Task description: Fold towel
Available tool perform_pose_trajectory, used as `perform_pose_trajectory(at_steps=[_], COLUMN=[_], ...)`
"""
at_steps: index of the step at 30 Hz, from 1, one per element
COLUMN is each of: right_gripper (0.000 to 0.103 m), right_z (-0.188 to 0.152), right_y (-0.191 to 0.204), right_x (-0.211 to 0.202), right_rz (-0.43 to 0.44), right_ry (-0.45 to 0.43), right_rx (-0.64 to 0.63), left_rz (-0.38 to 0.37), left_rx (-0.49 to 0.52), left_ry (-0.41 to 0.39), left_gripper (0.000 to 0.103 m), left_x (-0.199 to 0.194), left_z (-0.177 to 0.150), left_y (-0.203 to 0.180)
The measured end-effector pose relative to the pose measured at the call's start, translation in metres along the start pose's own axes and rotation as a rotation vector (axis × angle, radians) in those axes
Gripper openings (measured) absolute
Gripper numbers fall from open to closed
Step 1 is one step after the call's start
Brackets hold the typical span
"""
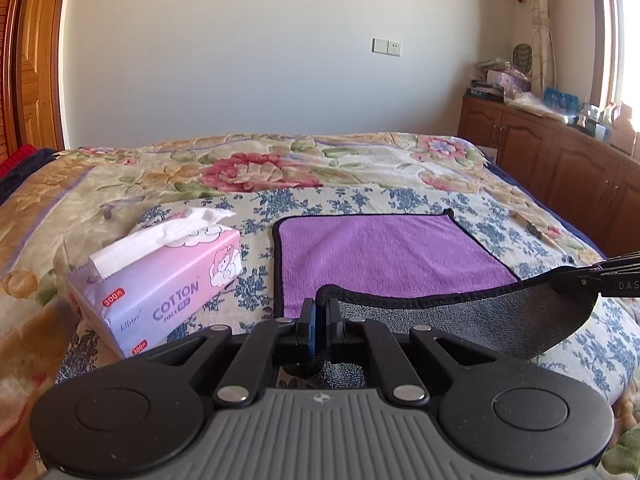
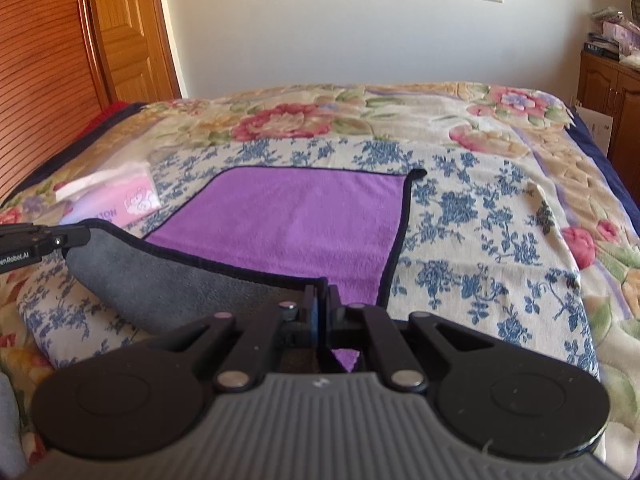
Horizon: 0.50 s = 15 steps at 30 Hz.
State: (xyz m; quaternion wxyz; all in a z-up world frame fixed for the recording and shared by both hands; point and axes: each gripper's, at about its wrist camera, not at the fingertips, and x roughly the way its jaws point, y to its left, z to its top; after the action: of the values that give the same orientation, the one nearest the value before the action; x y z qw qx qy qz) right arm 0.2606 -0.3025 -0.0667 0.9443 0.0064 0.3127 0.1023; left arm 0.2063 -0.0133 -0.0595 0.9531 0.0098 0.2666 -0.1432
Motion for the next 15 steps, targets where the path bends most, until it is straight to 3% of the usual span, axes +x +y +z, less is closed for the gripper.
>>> perform_pose_trajectory(at_steps=[15], right_gripper=[0.004], right_z=[0.010], right_y=[-0.007], right_x=[0.008], right_rz=[0.001], right_ry=[-0.037], right_rx=[0.005], left_rz=[0.004], left_rx=[-0.004], left_ry=[-0.036], left_gripper=[0.005], left_x=[0.007], left_z=[0.014], left_y=[-0.001])
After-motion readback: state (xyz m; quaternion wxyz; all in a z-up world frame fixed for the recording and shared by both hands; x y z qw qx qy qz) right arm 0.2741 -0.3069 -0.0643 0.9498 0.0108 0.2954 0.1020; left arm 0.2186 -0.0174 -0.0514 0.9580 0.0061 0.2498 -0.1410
